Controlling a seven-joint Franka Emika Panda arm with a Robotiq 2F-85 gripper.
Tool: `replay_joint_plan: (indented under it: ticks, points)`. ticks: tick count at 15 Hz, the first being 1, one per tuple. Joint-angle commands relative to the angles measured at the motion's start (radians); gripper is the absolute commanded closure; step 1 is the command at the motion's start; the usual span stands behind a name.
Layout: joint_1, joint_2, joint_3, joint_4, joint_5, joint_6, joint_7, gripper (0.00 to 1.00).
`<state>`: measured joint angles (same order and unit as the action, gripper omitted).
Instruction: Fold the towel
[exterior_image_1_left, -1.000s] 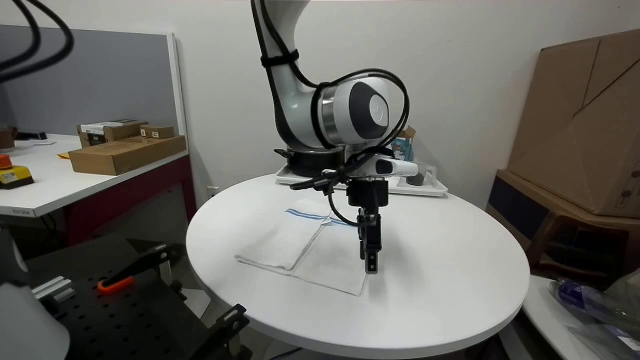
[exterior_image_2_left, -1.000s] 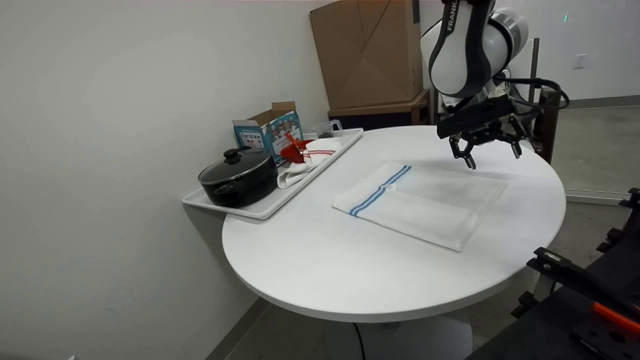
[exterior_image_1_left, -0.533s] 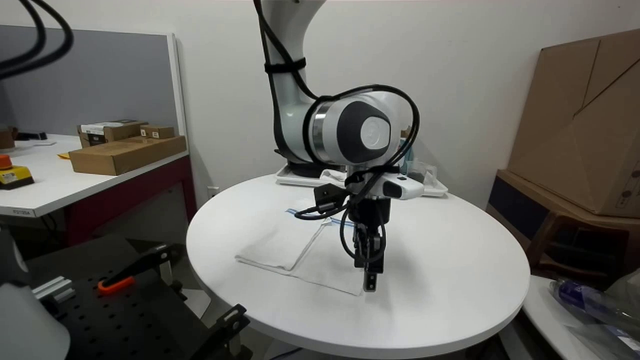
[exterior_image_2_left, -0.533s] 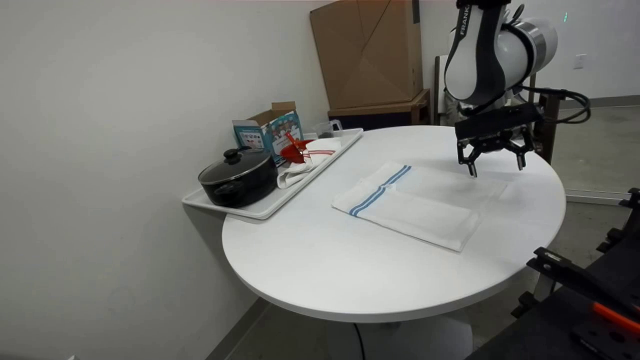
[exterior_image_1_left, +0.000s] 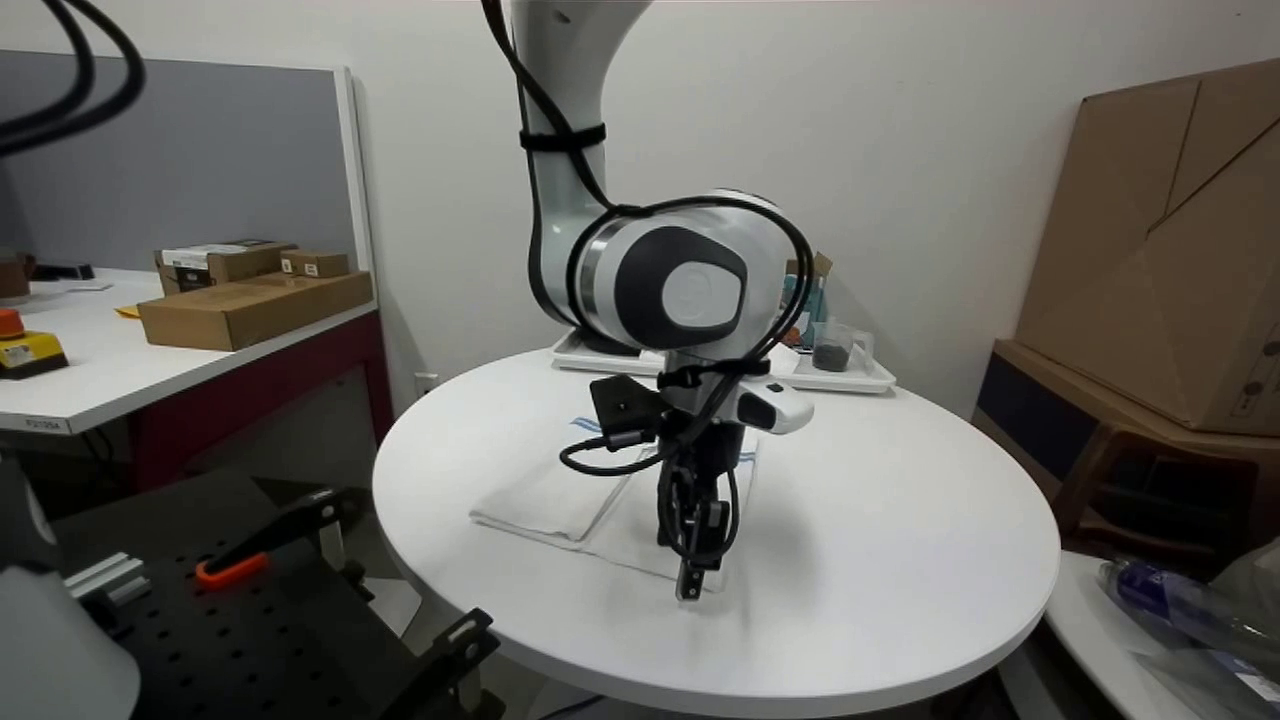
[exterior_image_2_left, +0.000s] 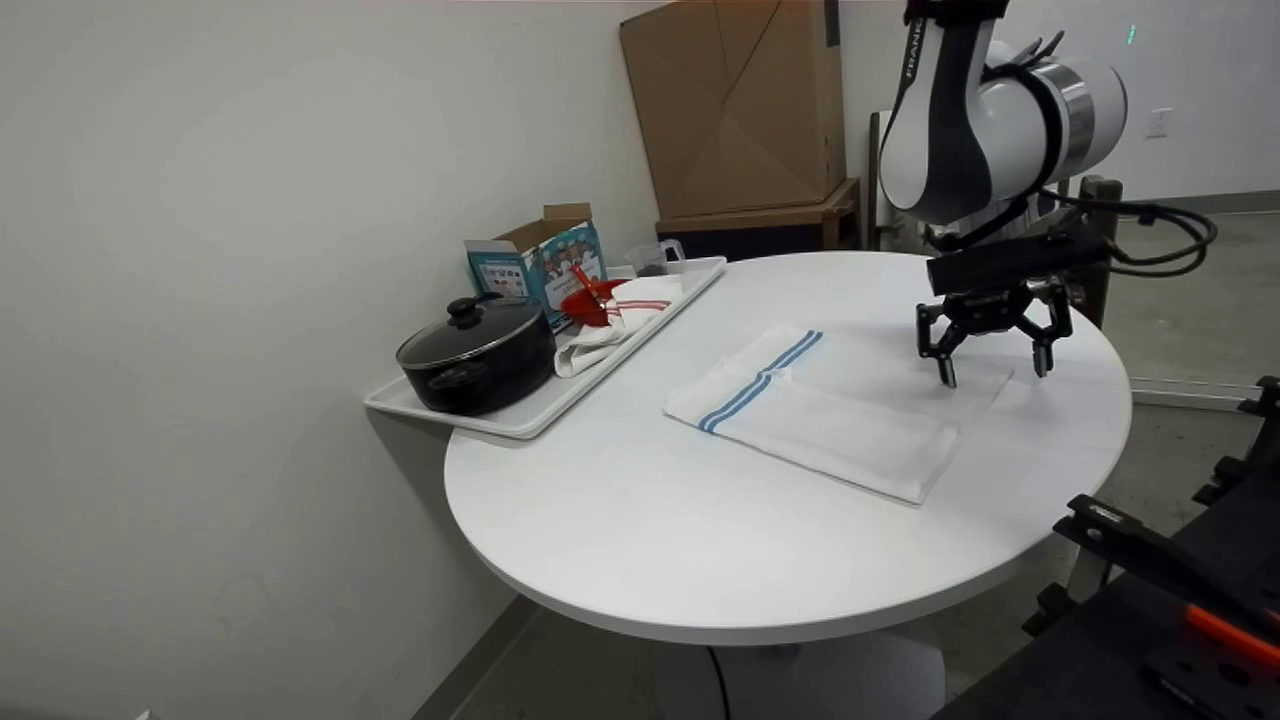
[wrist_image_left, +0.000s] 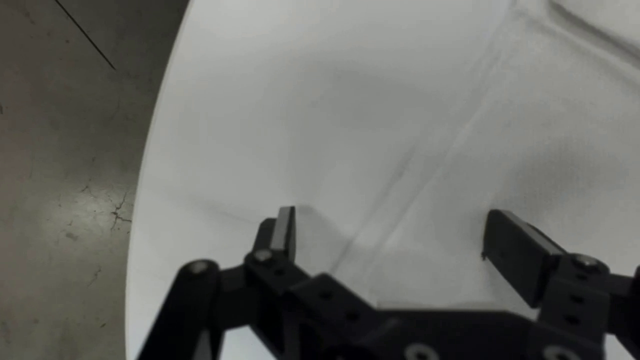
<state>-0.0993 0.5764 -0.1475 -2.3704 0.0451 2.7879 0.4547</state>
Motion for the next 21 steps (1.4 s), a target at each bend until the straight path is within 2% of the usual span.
replay_joint_plan:
  ticks: [1,5,12,13,14,16,18,21]
  points:
    - [-0.029,-0.013,0.019,-0.012,0.087,0.009,-0.088,0.0]
    - [-0.042,-0.014,0.011,-0.001,0.136,0.0,-0.11,0.0]
    - [-0.057,-0.008,-0.015,0.043,0.16,-0.017,-0.094,0.0]
    - [-0.055,-0.005,-0.019,0.054,0.159,-0.022,-0.09,0.01]
    - [-0.052,-0.001,-0.023,0.064,0.157,-0.027,-0.087,0.09]
    - [-0.045,0.007,-0.027,0.083,0.151,-0.038,-0.083,0.11]
    - [-0.038,0.016,-0.028,0.098,0.145,-0.052,-0.082,0.02]
    - [-0.033,0.031,-0.026,0.119,0.14,-0.09,-0.084,0.0]
